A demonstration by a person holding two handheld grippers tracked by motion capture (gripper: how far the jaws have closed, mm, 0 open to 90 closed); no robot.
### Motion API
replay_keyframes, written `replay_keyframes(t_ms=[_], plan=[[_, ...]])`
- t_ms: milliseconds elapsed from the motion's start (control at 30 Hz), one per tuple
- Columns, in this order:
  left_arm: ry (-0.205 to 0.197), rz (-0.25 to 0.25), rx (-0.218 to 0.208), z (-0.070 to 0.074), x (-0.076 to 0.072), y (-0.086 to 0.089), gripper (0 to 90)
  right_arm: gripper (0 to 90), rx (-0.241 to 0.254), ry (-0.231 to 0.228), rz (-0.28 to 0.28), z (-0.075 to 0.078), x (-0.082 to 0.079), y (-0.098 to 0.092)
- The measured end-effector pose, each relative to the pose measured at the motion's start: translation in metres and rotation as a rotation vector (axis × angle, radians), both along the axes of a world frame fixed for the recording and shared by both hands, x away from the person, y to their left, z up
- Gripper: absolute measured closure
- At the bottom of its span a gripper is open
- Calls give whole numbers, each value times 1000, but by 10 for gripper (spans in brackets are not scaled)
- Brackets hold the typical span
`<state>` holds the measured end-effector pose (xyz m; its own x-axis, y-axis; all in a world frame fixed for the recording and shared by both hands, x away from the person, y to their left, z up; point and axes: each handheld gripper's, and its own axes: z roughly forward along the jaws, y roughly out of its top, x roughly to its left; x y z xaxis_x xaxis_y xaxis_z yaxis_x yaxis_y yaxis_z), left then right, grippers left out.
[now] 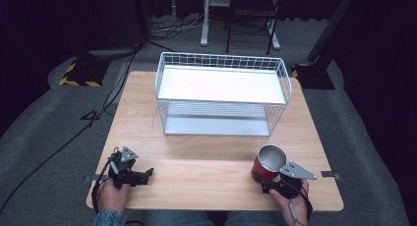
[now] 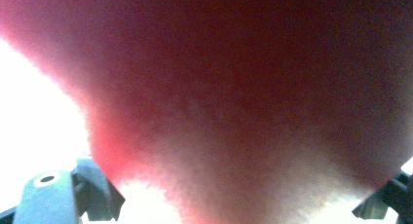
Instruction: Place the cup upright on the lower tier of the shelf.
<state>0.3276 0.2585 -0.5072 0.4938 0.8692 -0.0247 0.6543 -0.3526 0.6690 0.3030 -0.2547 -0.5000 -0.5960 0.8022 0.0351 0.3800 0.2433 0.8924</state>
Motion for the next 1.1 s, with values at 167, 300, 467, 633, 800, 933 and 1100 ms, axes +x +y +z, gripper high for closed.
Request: replay_keyframes(t_ms=[167, 300, 467, 633, 800, 933, 1100], plan=[[3, 1, -3, 0, 0, 0, 0, 161, 0, 0, -2, 0, 0, 0], [0, 0, 0, 0, 0, 0, 0, 162, 11, 2, -6, 0, 0, -1], [3, 0, -2, 0, 0, 0, 0, 163, 29, 5, -17, 1, -1, -2], [3, 1, -3, 0, 0, 0, 0, 163, 23, -2, -10, 7, -1, -2], [3, 0, -2, 0, 0, 0, 0, 163, 20, -23, 7, 18, 3, 1], [3, 1, -2, 0, 0, 0, 0, 163, 18, -39, 27, 29, 8, 6], [0, 0, 0, 0, 0, 0, 0, 163, 12, -49, 52, 40, 15, 13]])
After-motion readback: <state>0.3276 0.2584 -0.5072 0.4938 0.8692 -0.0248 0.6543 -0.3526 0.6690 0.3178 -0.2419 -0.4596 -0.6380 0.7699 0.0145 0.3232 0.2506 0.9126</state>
